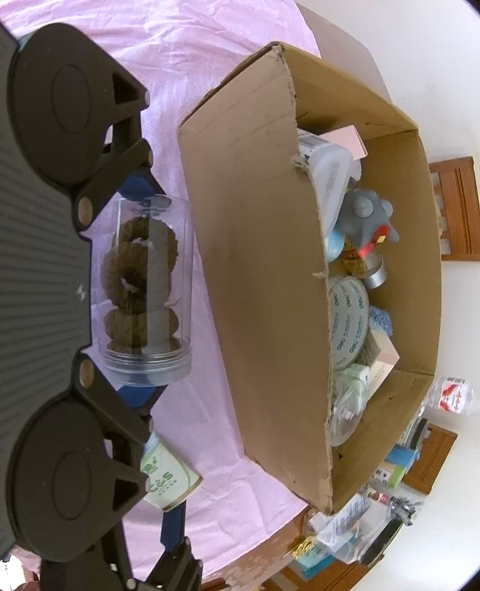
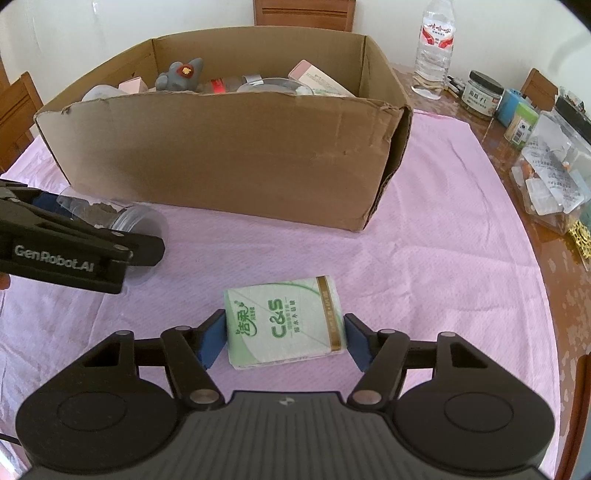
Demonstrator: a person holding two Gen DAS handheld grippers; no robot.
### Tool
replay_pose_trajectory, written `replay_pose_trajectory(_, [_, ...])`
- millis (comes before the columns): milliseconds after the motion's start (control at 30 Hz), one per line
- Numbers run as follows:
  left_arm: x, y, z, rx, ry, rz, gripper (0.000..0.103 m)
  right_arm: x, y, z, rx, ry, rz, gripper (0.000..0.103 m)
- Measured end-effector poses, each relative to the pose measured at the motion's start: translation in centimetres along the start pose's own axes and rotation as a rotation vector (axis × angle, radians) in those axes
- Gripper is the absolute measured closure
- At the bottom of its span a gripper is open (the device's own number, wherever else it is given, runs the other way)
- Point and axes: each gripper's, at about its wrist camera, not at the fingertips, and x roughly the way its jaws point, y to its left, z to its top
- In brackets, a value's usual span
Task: Organize objects
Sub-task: 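Carry the clear jar and C&S tissue pack into the cardboard box and release both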
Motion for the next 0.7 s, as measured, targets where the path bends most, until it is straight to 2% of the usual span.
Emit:
replay_pose_trajectory(233, [-1.3,0.4,0.5,0.046,0.008,-0.01,0.012,-0.5,-1.0,0.5,0.028,0.031,0.026,0.032])
replay_pose_trajectory(400, [-2.9,0.5,0.9,0.08,0.026,-0.044,0.012,-1.5,-1.7,1.2,0.027,0.044,0.049,0.032])
replay_pose_trajectory(600, [-5.3,0.1,1.6,0.132,0.038,-0.084,0.012,-3.5,-2.4,2.8,-0.001,0.05,0.085,0.032])
replay_pose_trajectory(700, [-6.5,0.0,2.3,0.137,0.028,-0.081,0.012,-4.8,-2.5,3.9,-0.031,0.038,0.091,0.032])
